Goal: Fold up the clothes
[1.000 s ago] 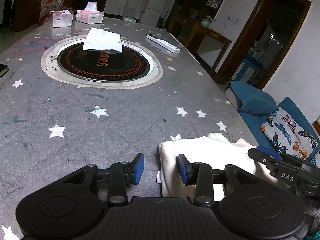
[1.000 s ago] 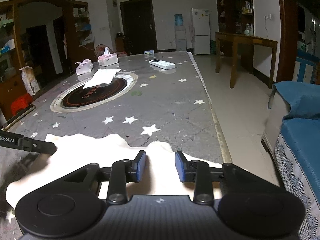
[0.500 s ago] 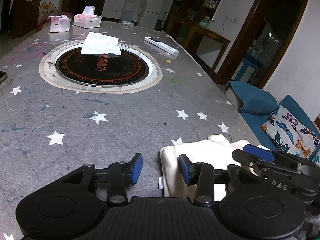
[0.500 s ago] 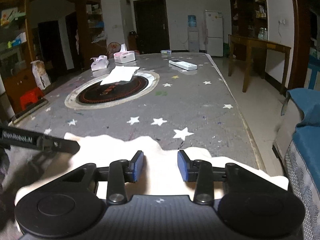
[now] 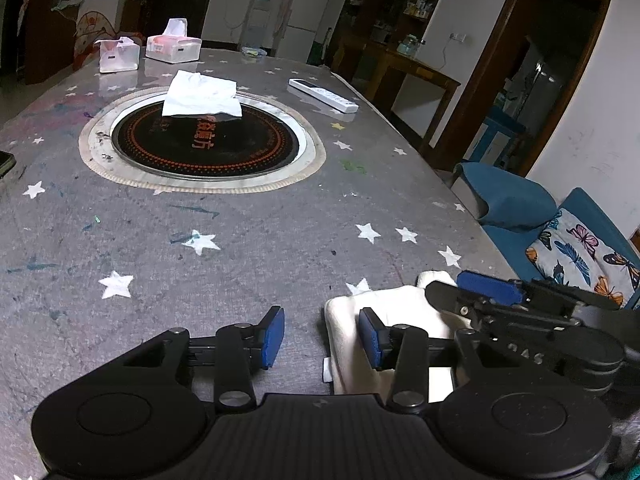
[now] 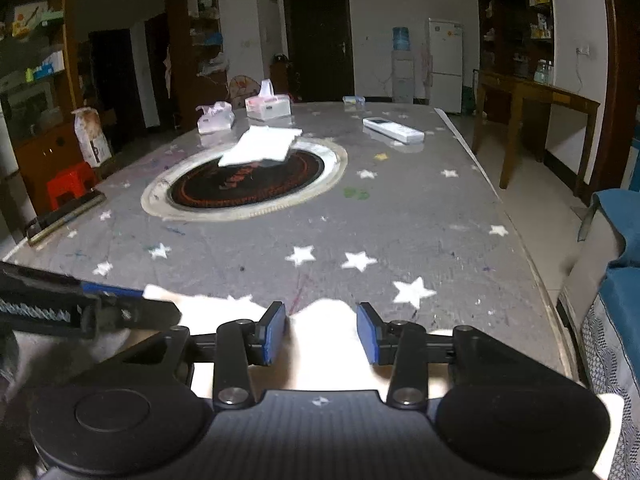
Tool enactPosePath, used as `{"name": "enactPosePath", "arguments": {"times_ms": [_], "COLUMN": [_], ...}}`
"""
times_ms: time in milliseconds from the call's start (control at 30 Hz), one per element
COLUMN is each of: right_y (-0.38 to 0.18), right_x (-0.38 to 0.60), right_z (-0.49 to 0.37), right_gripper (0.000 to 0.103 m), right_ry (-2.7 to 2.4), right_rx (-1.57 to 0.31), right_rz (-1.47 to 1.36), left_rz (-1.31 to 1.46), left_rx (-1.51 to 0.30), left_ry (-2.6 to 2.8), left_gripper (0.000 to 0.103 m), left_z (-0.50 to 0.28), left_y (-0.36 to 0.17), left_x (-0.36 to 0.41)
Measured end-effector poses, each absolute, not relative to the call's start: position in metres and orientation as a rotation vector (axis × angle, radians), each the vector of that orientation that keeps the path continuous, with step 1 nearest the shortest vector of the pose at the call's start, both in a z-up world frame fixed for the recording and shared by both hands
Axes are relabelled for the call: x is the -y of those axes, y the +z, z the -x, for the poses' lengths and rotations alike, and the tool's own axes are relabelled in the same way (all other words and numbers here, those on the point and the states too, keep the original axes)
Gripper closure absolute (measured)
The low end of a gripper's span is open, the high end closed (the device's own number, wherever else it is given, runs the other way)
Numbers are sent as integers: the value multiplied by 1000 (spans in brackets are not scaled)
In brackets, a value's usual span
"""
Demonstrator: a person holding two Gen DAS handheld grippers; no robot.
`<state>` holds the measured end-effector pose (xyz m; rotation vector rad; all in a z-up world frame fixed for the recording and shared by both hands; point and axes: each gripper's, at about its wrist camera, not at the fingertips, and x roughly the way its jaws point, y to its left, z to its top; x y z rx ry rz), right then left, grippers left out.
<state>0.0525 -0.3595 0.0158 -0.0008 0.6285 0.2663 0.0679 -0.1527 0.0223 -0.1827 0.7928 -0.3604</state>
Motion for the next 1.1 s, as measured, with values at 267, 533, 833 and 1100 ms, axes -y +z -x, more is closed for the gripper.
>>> {"name": "enactPosePath", "arguments": {"times_ms": [267, 533, 833, 1100], "right_y": [7, 24, 30, 34], "right_x": [348, 357, 362, 365], "right_z": [-59, -39, -7, 19], "right_gripper": [58, 40, 24, 14], "right_ry": [278, 264, 245, 215], "right_rx": [-654, -616, -601, -587], "right_rz": [47, 46, 44, 42], "left_rz": [176, 158, 132, 119], "left_rx": [-793, -778, -751, -726], "left_ry": [-354, -365, -393, -399], "left_gripper": [54, 51, 41, 33], "left_z": [-67, -55, -28, -4], "left_y": [22, 29, 37, 41], "left_x": [154, 156, 163, 162]}}
